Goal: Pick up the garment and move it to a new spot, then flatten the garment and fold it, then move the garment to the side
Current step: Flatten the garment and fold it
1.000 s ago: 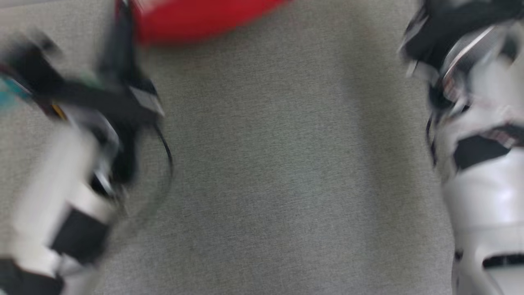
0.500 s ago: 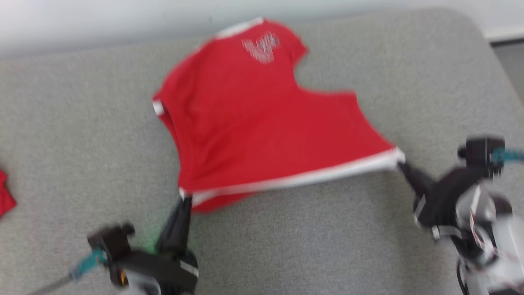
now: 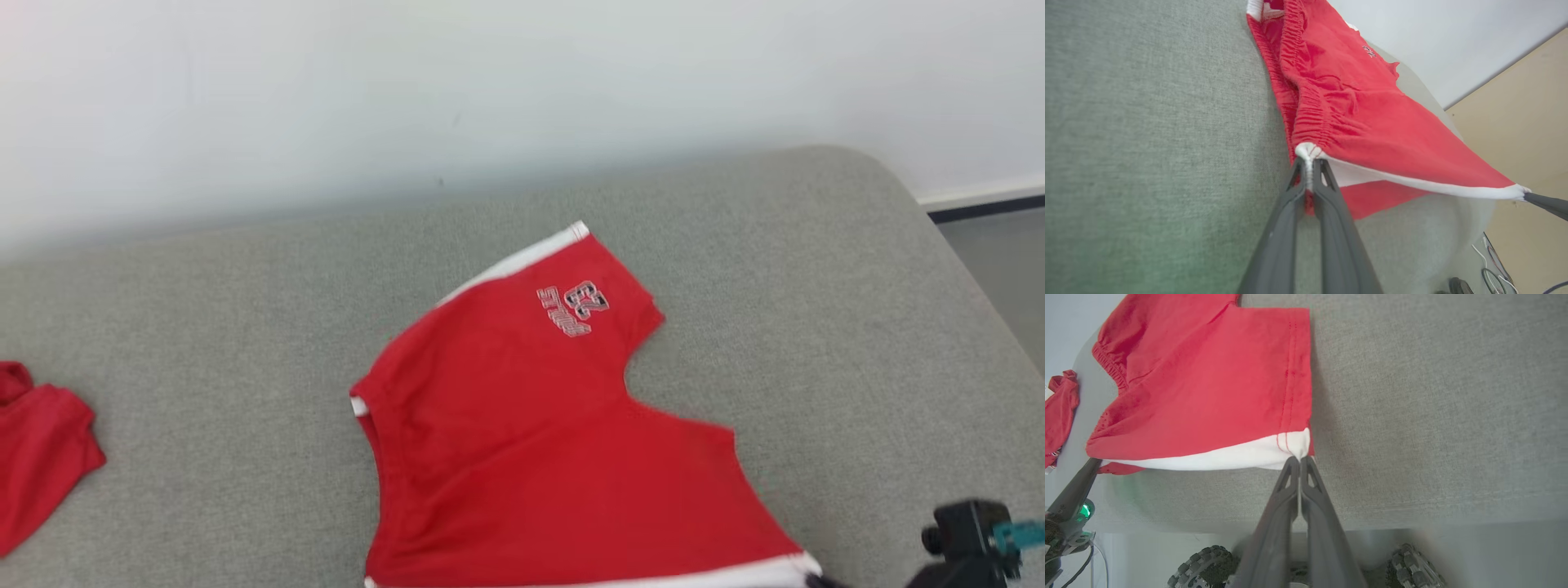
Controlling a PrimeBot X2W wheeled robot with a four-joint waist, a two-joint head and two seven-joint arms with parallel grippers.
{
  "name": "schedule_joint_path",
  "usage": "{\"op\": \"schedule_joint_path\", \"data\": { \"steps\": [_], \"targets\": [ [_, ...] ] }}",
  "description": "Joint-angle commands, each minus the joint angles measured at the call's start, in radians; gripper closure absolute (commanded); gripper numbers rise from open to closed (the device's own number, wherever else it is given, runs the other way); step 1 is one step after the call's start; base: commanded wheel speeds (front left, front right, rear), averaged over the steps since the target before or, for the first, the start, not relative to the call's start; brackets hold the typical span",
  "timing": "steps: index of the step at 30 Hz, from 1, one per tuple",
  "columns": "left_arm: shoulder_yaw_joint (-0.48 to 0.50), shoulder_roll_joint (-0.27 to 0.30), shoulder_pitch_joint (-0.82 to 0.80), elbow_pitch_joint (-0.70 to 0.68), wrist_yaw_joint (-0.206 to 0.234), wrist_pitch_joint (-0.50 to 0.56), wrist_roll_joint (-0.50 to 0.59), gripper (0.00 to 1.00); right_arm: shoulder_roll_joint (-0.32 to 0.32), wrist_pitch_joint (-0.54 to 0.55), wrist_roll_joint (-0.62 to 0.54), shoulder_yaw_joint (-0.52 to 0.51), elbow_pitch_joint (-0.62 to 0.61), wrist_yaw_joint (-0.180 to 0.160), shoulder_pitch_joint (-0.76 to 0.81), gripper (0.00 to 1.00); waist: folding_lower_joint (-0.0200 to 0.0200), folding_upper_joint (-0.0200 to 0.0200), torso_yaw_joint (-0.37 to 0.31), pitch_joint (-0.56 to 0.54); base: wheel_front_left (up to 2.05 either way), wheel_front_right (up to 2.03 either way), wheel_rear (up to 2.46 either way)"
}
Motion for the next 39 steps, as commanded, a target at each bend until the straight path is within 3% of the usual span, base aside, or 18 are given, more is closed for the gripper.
{"op": "schedule_joint_path", "data": {
  "steps": [1, 6, 12, 19, 25, 29, 39],
  "targets": [
    [-0.01, 0.018, 0.032, -0.002, 0.005, 0.002, 0.021, 1.0, 0.0, 0.013, -0.006, -0.009, -0.015, -0.002, 0.045, 1.0, 0.0004, 0.0002, 0.01, -0.039, 0.0, 0.0, 0.0],
    [-0.023, 0.037, 0.068, -0.039, 0.006, 0.003, 0.031, 1.0, 0.009, -0.005, -0.003, -0.018, -0.066, -0.002, 0.083, 1.0, 0.0004, 0.0002, 0.031, -0.042, 0.0, 0.0, 0.0],
    [-0.021, 0.006, -0.01, -0.061, 0.016, 0.014, 0.041, 1.0, -0.035, -0.119, -0.058, 0.005, -0.012, -0.002, -0.112, 1.0, 0.0004, 0.0002, 0.071, -0.017, 0.0, 0.0, 0.0],
    [-0.035, -0.079, -0.178, -0.004, 0.049, 0.066, 0.054, 1.0, -0.08, -0.195, -0.188, 0.097, 0.231, -0.002, -0.443, 1.0, 0.0004, 0.0002, 0.145, 0.044, 0.0, 0.0, 0.0],
    [-0.046, -0.174, -0.388, 0.08, 0.087, 0.136, 0.069, 1.0, -0.105, -0.367, -0.304, 0.117, 0.519, -0.002, -0.709, 1.0, 0.0004, 0.0002, 0.234, 0.121, 0.0, 0.0, 0.0],
    [-0.046, -0.226, -0.5, 0.171, 0.122, 0.169, 0.076, 1.0, -0.083, -0.468, -0.352, 0.109, 0.682, -0.002, -0.823, 1.0, 0.0004, 0.0002, 0.267, 0.156, 0.0, 0.0, 0.0],
    [-0.044, -0.288, -0.645, 0.313, 0.165, 0.133, 0.071, 1.0, -0.031, -0.685, -0.457, 0.066, 0.952, -0.002, -1.006, 1.0, 0.0004, 0.0002, 0.299, 0.221, 0.0, 0.0, 0.0]
  ]
}}
